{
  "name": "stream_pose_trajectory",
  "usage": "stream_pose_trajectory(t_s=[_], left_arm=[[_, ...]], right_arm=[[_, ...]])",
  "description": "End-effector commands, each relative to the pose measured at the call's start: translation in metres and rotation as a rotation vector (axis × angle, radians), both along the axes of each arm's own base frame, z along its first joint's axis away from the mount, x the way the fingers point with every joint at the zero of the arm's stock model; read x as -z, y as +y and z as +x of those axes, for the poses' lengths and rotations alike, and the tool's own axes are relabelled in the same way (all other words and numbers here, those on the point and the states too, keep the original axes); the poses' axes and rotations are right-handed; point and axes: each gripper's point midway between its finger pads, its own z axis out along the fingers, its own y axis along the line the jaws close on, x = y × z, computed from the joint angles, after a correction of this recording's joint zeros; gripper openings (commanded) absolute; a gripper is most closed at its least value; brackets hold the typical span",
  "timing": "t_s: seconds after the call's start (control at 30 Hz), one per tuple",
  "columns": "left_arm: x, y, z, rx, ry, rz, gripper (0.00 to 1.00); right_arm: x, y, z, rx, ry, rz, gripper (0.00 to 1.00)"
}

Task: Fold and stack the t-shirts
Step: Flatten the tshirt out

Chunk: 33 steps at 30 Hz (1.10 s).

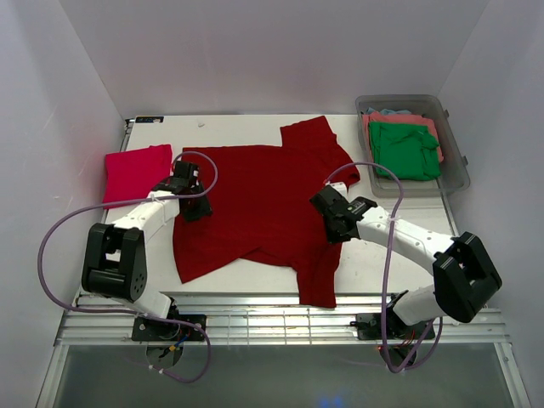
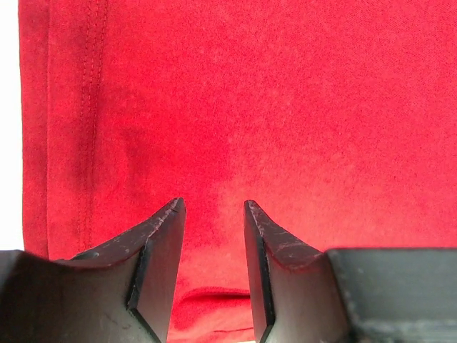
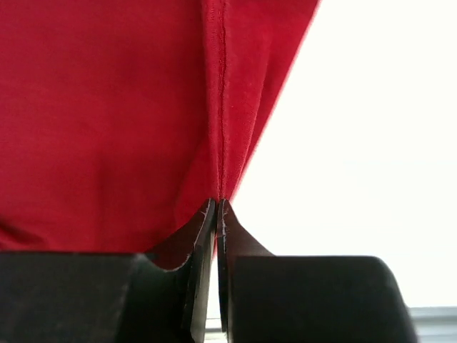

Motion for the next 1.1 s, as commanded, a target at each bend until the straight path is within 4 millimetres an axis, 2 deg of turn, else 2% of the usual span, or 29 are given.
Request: stream_pose_trajectory(t_s=[0.0,0.17,0.3,0.53,0.6,0.67,0.7,0.8,0.83,0.93,0.97,1.03,1.07], left_arm=[[-0.016,-0.001,-0.002,-0.005,-0.038,-0.018,0.49],[-0.020,-0.001,-0.005,-0.002,-0.040,-0.024,0.49],[-0.019,-0.003,-0.008,-0.001,-0.035,-0.034,0.49],[-0.021,-0.004,-0.007,0.004,-0.037,-0.040,0.48],[-0.022,-0.003,-0.007,0.006,-0.042,-0.037,0.48],[-0.022,-0.003,-0.007,0.011,-0.041,-0.031,0.48],[-0.022,-0.002,-0.007,0.012,-0.040,-0.027,0.48],[-0.024,-0.001,-0.005,0.020,-0.045,-0.016,0.48],[-0.027,-0.001,-0.004,0.020,-0.050,-0.013,0.48],[-0.034,0.000,0.001,0.022,-0.068,-0.006,0.48],[-0.037,0.001,0.004,0.019,-0.077,-0.002,0.49],[-0.042,0.002,0.016,0.017,-0.090,0.016,0.49],[-0.044,0.002,0.023,0.017,-0.095,0.026,0.49]], right_arm=[[-0.001,-0.038,-0.017,0.086,0.015,-0.120,0.08],[0.002,-0.067,-0.040,0.182,0.046,-0.173,0.08],[0.005,-0.082,-0.053,0.243,0.058,-0.195,0.08],[0.012,-0.117,-0.065,0.350,0.073,-0.290,0.13],[0.012,-0.121,-0.063,0.372,0.075,-0.297,0.17],[0.005,-0.119,-0.054,0.380,0.053,-0.292,0.23],[0.001,-0.121,-0.048,0.382,0.030,-0.307,0.36],[-0.015,-0.124,-0.030,0.392,0.004,-0.324,0.50],[-0.019,-0.127,-0.027,0.394,0.003,-0.337,0.52],[-0.043,-0.120,-0.007,0.376,-0.045,-0.311,0.52],[-0.054,-0.110,0.007,0.344,-0.088,-0.268,0.52],[-0.063,-0.092,0.023,0.305,-0.118,-0.161,0.52],[-0.069,-0.081,0.041,0.265,-0.162,-0.109,0.52]])
